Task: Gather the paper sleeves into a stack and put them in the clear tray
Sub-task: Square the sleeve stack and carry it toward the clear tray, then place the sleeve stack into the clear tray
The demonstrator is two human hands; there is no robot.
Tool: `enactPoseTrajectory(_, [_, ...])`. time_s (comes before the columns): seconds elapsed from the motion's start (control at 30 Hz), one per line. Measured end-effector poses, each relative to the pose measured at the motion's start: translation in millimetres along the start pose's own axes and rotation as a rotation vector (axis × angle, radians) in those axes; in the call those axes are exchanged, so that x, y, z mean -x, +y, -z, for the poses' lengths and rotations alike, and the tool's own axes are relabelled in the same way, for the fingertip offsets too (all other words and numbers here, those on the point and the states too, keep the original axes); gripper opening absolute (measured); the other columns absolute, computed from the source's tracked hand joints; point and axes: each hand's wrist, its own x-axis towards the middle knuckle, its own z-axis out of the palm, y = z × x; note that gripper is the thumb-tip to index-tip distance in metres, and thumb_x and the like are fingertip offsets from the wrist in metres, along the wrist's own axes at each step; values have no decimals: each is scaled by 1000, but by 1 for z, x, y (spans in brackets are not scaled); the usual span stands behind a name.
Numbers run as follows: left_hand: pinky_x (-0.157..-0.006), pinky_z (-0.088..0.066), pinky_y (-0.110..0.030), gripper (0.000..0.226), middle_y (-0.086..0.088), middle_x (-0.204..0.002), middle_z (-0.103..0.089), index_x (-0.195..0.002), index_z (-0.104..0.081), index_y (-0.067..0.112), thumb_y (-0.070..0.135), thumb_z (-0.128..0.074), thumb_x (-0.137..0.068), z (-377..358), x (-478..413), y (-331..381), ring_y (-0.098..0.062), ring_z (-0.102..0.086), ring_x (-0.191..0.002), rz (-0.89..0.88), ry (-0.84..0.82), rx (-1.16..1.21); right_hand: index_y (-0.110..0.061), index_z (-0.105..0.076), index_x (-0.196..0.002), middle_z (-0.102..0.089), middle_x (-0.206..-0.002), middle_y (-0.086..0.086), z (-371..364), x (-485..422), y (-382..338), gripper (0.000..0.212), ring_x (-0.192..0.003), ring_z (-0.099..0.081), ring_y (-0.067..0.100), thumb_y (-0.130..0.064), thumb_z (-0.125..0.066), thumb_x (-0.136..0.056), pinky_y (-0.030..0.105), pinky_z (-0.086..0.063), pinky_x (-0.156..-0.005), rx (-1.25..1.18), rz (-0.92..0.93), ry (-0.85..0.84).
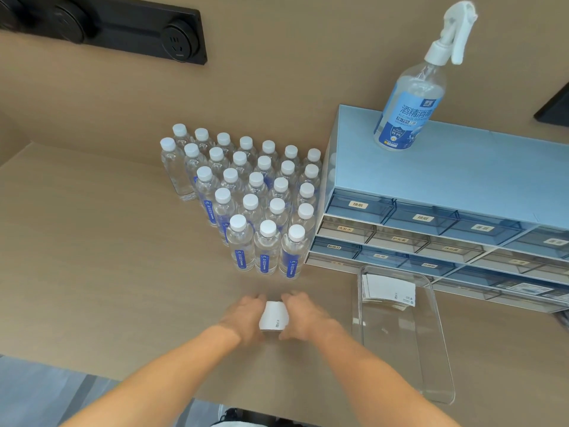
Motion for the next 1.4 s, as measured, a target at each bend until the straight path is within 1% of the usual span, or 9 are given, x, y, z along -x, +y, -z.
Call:
enactPoseTrajectory(0.13, [-93,-48,-34,49,-9,-126,-53,-120,-52,12,21,-75,-79,-11,-11,-4,-27,-53,-119,19,66,-40,-9,-51,-122,-51,-126,11,-6,-3,-1,61,-115,-56,32,-19,-84,-72,38,-48,-92,77,11,-17])
enactPoseTrajectory(0.23, [-94,-46,-34,42,-10,-126,-52,-120,-51,11,19,-70,-83,-15,-16,-7,-27,-50,-121,13,104,-54,-8,-49,-124,-51,-128,11,-12,-6,-2,55,-118,-53,32,-8,-77,-77,38,-47,-95,99,3,27])
enactPoseTrajectory(0.4, [-93,-48,-34,36,-11,-124,-53,-118,-53,9,14,-69,-85,-17,-17,-6,-26,-50,-121,-5,110,-81,-9,-46,-121,-52,-127,11,-24,-6,-2,51,-120,-48,30,7,-65,-77,40,-47,-90,101,-18,117])
enactPoseTrajectory(0.63, [-93,-47,-34,38,-12,-124,-52,-118,-54,8,15,-69,-83,-11,-15,-8,-28,-51,-121,-55,77,-116,-10,-48,-120,-55,-123,12,-28,-5,2,46,-116,-52,32,4,-64,-79,39,-48,-89,88,-30,143])
enactPoseTrajectory(0.8, [-90,-48,-33,48,-11,-123,-53,-116,-54,9,19,-78,-75,-1,-10,-4,-28,-55,-115,-79,47,-112,-10,-48,-118,-57,-121,13,-21,5,1,45,-113,-56,34,-2,-67,-78,37,-48,-87,85,-49,149])
enactPoseTrajectory(0.93, [-88,-46,-30,51,-10,-121,-54,-115,-55,11,22,-81,-72,16,-5,5,-27,-54,-114,-138,62,-116,-11,-49,-115,-58,-118,13,-8,22,1,44,-109,-59,35,-3,-68,-76,37,-49,-85,58,-95,200])
enactPoseTrajectory(1.13, [-82,-50,-30,54,-7,-119,-57,-113,-59,16,23,-84,-66,46,2,38,-25,-60,-108,-214,63,-206,-11,-51,-112,-60,-114,14,14,55,9,40,-105,-62,37,-1,-67,-76,38,-51,-83,18,-174,292])
enactPoseTrajectory(1.3, [-81,-51,-30,51,-10,-120,-56,-113,-58,11,21,-83,-69,68,8,79,-27,-59,-107,-269,122,-286,-9,-52,-112,-61,-114,15,38,82,31,38,-105,-62,36,-1,-66,-77,38,-51,-82,4,-192,377])
enactPoseTrajectory(1.4, [-86,-53,-32,50,-9,-121,-56,-113,-58,13,22,-83,-71,74,9,108,-26,-59,-109,-274,159,-311,-9,-52,-111,-61,-110,16,49,96,52,35,-103,-62,37,1,-64,-79,38,-51,-78,-7,-205,406])
